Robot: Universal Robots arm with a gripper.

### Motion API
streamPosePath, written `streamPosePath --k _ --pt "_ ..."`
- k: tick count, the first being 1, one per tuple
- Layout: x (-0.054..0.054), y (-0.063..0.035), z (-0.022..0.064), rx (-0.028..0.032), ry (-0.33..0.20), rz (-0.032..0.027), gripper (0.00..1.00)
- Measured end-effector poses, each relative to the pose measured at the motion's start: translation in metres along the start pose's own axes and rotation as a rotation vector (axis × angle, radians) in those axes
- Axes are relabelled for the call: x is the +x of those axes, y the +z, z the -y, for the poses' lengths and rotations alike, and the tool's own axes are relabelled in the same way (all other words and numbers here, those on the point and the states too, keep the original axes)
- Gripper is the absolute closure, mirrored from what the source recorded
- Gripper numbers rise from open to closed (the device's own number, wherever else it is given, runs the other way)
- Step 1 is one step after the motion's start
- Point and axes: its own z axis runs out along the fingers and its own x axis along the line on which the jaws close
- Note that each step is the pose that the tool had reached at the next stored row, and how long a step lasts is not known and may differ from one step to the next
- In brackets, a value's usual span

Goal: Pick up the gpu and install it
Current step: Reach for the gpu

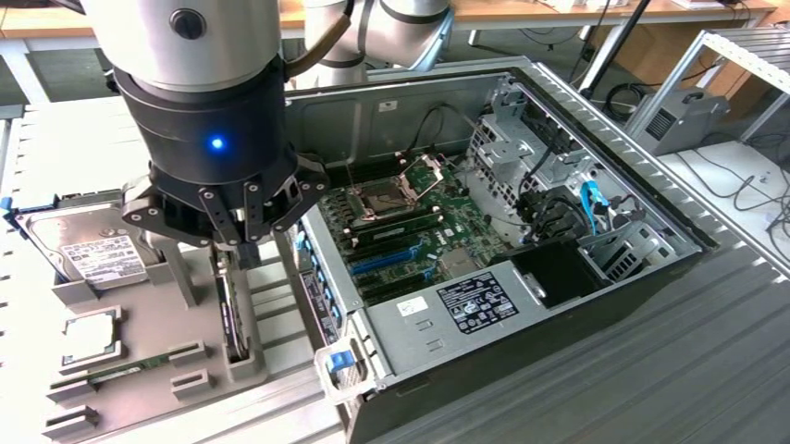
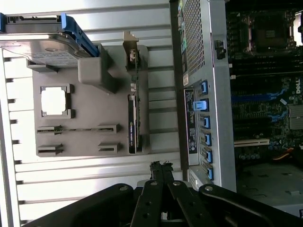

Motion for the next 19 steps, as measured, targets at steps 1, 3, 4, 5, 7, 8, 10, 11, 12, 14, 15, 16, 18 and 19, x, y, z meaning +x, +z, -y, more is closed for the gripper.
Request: streamPosePath --k 1,3,4,5,7,8,10,11,12,14,15,16,18,19 --pt "0.0000 0.0000 0.0002 0.0001 0.000 0.0000 0.89" --pt "-0.0001 0.0000 0.0006 0.0007 0.000 0.0000 0.89" --pt "-0.0001 0.0000 0.0008 0.0008 0.000 0.0001 0.89" --pt "-0.0001 0.0001 0.0013 0.0010 0.000 0.0000 0.89" --pt "-0.0001 0.0001 0.0021 0.0012 0.000 0.0001 0.89" --pt "-0.0002 0.0001 0.0025 0.0014 0.000 0.0001 0.89" --pt "-0.0002 0.0001 0.0033 0.0016 0.000 0.0001 0.89" --pt "-0.0003 0.0001 0.0039 0.0017 0.000 0.0001 0.89" --pt "-0.0003 0.0001 0.0042 0.0019 0.000 0.0001 0.89" --pt "-0.0004 0.0001 0.0050 0.0022 0.000 0.0002 0.89" --pt "-0.0004 0.0001 0.0054 0.0024 0.000 0.0002 0.89" --pt "-0.0004 0.0001 0.0057 0.0025 0.000 0.0002 0.89" --pt "-0.0004 0.0001 0.0060 0.0026 0.000 0.0002 0.89" --pt "-0.0004 0.0001 0.0061 0.0026 0.000 0.0002 0.89"
